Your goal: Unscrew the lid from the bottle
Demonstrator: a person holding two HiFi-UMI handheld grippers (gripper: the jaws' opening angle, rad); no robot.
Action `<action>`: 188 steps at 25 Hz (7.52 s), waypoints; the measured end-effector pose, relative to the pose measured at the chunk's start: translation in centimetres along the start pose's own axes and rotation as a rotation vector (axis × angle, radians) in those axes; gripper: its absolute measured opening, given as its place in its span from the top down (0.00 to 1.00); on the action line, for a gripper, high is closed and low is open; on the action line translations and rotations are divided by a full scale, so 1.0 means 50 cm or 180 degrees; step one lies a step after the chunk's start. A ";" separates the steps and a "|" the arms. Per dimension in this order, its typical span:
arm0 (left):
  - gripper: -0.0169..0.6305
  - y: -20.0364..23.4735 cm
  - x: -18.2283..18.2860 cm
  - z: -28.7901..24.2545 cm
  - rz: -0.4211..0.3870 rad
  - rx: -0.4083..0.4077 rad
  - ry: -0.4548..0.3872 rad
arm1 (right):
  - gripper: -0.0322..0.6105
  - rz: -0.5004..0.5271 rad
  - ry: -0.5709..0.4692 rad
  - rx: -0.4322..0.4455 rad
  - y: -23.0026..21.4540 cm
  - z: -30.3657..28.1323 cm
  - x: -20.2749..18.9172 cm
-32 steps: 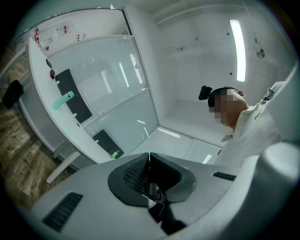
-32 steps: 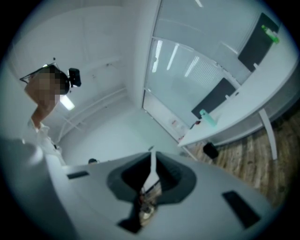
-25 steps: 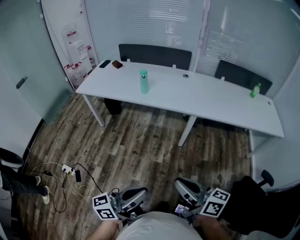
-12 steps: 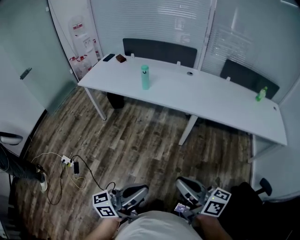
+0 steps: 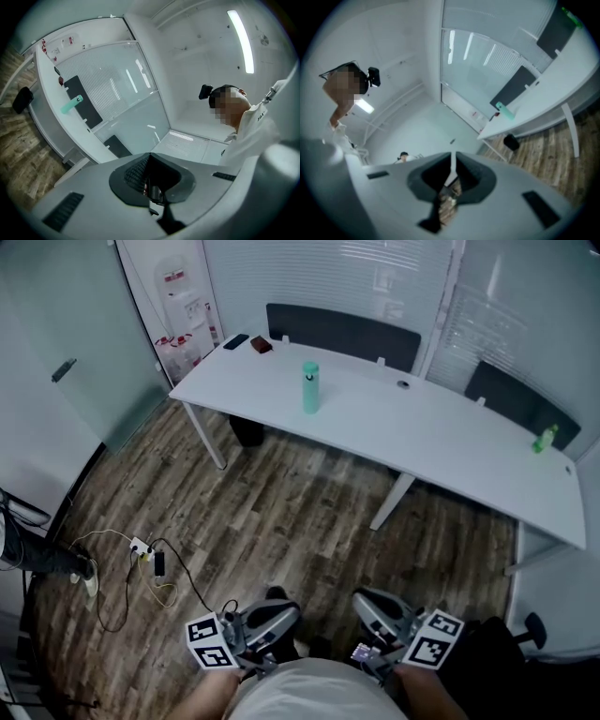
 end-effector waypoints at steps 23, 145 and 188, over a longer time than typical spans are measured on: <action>0.95 0.388 0.418 0.087 0.0062 0.0050 -0.0015 | 0.91 0.0005 0.0063 -0.0196 -0.078 -0.529 0.161; 0.48 1.326 0.624 -0.475 -0.1683 0.0236 0.2718 | 0.50 0.2470 0.1199 -0.1255 -0.679 -1.117 0.680; 0.50 1.294 0.570 -0.453 -0.2011 0.1570 0.2112 | 0.50 0.2164 0.0789 -0.1885 -0.657 -1.110 0.651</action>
Point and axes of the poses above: the fingertips, and each gripper's own axes: z backward along the fingers, y to its left, x out of its top, the point moved 7 cm from there along z, backward along the fingers, and after that the axes turned 8 degrees about -x, right-handed, at the moved point
